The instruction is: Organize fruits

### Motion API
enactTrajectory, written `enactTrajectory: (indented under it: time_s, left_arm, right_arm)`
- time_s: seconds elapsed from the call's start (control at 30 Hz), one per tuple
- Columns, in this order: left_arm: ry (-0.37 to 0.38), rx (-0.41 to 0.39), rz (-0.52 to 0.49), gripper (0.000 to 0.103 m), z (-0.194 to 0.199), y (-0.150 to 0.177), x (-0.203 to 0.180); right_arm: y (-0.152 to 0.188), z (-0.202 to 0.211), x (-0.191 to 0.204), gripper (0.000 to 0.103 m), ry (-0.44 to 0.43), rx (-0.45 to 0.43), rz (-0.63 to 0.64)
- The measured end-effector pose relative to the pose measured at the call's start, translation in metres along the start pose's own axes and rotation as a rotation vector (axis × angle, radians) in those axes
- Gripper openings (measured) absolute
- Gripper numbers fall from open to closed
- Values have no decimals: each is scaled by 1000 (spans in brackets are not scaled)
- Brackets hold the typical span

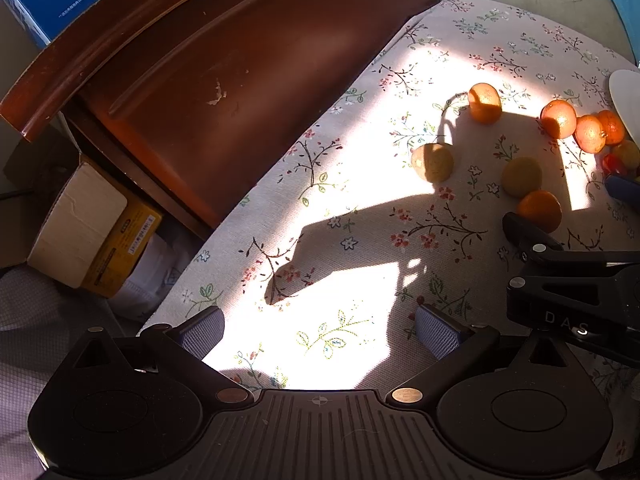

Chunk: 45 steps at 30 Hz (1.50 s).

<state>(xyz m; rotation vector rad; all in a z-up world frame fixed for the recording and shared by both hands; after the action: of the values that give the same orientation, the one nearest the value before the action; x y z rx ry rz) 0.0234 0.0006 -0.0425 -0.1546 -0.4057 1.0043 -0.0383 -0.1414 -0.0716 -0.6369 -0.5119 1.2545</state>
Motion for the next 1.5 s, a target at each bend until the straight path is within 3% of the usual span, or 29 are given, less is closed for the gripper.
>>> enactTrajectory:
  time_s: [0.13, 0.5, 0.87, 1.13, 1.5]
  left_arm:
    - [10, 1, -1, 102, 0, 0, 0]
    - [33, -15, 2, 102, 7, 0, 0]
    - [83, -41, 35, 102, 22, -8, 6]
    - [94, -47, 29, 102, 26, -10, -1]
    - [129, -49, -4, 102, 33, -13, -18]
  right_arm:
    - [4, 7, -4, 102, 16, 27, -20]
    - [4, 15, -11, 102, 50, 218, -75]
    - [-15, 49, -28, 100, 55, 200, -161]
    - [-32, 74, -49, 101, 106, 163, -197]
    - [-26, 93, -63, 101, 100, 186, -251]
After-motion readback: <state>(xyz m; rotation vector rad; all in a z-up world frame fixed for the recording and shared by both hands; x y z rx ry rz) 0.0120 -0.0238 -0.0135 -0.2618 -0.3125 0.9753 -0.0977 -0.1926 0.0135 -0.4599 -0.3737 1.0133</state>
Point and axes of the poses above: each gripper's, at about its wrist camera, not at the fingertips, and z roughly against the way its jaws point, x to its left, y to its underside, the point moved 5 cm from there along -z, roughly the way its jaws point, and after that the axes turned 7 degrees about x, right-handed, at the moved point
